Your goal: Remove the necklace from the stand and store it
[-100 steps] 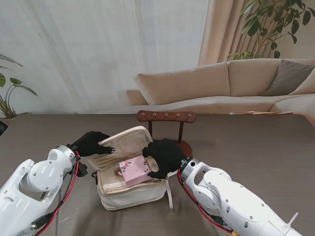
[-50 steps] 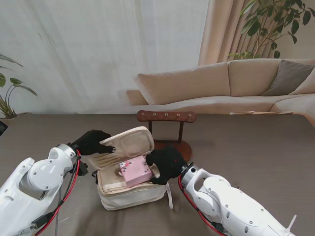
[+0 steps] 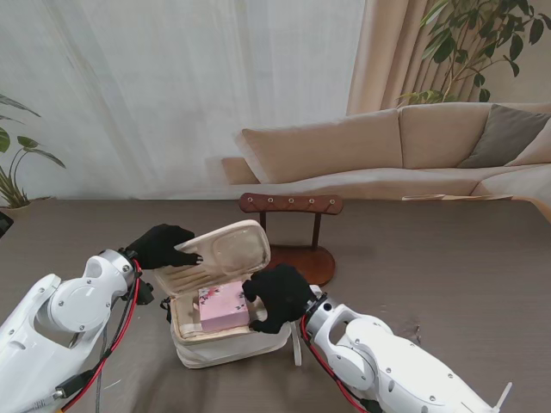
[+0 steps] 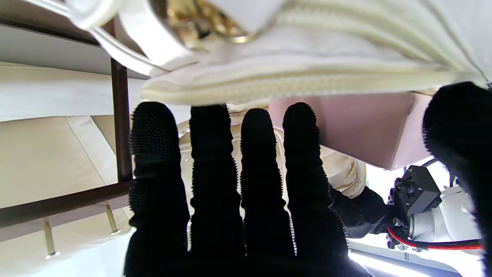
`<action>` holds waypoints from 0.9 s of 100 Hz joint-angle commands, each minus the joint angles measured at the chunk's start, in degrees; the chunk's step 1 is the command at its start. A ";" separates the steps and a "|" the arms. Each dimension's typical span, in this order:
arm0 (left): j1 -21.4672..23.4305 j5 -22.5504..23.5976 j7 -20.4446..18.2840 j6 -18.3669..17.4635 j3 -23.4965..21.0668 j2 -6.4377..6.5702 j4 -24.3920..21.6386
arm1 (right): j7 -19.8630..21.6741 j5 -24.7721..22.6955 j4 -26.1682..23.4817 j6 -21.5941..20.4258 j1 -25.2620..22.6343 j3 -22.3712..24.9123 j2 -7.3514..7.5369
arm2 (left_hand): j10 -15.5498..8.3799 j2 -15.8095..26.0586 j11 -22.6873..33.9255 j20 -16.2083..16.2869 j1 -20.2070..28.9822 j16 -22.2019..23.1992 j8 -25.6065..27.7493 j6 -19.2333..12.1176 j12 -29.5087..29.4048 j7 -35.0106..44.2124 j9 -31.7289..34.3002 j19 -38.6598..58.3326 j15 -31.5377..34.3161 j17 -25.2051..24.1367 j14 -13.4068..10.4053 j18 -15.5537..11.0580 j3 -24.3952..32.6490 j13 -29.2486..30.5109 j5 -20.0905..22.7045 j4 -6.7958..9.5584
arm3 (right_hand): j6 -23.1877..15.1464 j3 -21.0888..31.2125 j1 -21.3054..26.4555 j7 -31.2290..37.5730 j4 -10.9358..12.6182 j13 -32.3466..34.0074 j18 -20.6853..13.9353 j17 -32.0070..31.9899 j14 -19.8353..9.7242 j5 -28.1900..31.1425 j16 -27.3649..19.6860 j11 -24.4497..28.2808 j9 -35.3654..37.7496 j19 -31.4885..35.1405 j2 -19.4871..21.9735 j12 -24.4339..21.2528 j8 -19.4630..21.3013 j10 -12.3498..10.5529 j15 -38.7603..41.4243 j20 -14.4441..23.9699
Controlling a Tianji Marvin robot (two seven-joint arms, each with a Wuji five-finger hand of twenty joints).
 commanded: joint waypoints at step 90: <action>9.79 13.93 -3.08 -8.38 -2.09 1.44 -13.38 | -4.73 -4.60 -9.90 -4.68 -7.33 13.93 0.61 | 0.18 1.56 -3.08 0.86 3.58 1.62 0.06 -1.85 1.21 -0.14 -4.58 0.64 -5.19 -5.08 -0.16 -1.42 -2.00 -5.09 -3.20 2.55 | -1.54 -3.93 -1.52 -0.80 2.99 -7.85 0.87 -23.32 0.01 -11.65 -0.09 1.28 -12.86 1.06 10.53 1.00 0.56 1.23 -0.48 1.55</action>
